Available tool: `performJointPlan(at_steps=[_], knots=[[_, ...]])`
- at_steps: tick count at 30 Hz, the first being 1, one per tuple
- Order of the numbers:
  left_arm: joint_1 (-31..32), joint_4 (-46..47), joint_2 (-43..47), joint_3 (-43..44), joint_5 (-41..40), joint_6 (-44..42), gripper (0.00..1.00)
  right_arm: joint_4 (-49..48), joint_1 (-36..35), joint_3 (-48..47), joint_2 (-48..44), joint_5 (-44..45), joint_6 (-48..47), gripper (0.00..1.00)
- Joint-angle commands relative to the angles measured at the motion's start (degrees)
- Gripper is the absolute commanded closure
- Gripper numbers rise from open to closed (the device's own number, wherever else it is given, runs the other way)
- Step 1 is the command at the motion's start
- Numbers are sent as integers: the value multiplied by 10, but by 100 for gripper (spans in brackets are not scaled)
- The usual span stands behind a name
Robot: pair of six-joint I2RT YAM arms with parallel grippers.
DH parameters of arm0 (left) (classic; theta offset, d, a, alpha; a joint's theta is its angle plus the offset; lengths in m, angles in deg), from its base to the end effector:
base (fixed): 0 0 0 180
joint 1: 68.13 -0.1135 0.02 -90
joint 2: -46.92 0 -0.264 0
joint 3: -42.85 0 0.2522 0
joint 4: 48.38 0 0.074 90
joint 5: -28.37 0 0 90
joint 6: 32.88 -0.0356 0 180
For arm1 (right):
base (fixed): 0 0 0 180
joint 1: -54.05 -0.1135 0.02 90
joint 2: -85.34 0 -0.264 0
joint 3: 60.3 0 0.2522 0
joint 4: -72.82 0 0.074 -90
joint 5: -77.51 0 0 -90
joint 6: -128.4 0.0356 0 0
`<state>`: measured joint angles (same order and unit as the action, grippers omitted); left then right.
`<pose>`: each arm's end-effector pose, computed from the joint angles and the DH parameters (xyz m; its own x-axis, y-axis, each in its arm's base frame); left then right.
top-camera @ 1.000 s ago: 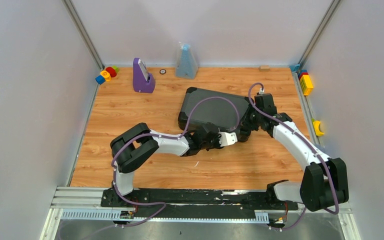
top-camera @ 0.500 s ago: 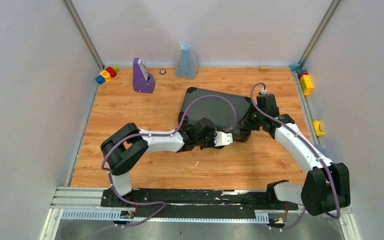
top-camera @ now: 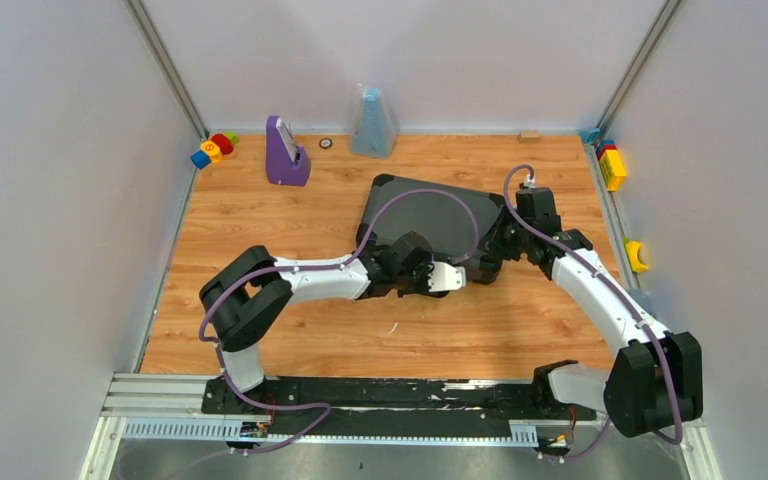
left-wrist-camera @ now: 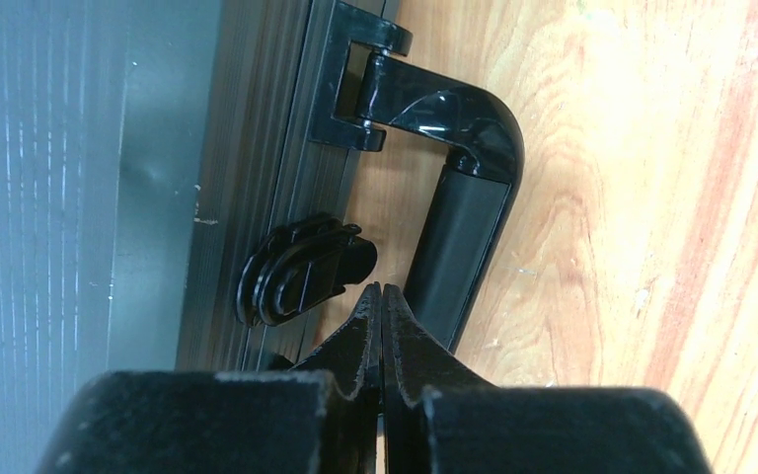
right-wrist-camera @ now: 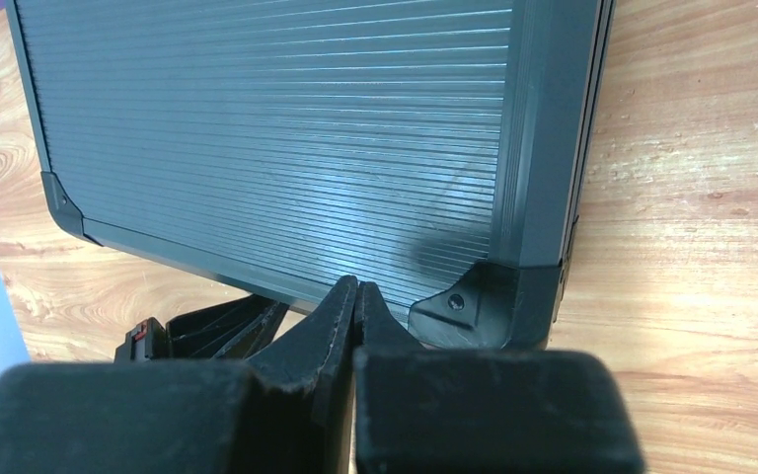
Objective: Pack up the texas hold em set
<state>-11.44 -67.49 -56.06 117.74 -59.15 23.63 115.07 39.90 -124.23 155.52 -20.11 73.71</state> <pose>0.2053 -0.3153 0.1716 0.1336 0.8006 -0.5842 0.9321 0.0987 0.3484 0.2448 0.0666 0.2526 -0.7819 0.3937 -0.4833 0.1525 0.8726 0.4640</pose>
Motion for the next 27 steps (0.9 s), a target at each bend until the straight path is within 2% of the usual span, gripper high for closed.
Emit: performJointPlan(at_steps=[1, 8, 10, 17, 23, 27], knots=[[0, 20, -11, 18, 3, 3, 100, -9, 2, 5, -16, -4, -8, 100], [0, 49, -47, 15, -21, 2, 100, -10, 3, 8, -14, -5, -6, 100], [1, 50, -65, 17, -54, 0, 100, -10, 3, 8, -15, -6, -5, 100], [14, 175, -45, -49, -92, 15, 100, -9, 3, 17, -24, 4, 0, 100], [37, 260, -20, -93, -163, 23, 99, -33, 4, 54, -134, 54, 2, 100], [49, 234, 49, -98, -158, 41, 96, -40, 3, 68, -200, 75, -11, 100]])
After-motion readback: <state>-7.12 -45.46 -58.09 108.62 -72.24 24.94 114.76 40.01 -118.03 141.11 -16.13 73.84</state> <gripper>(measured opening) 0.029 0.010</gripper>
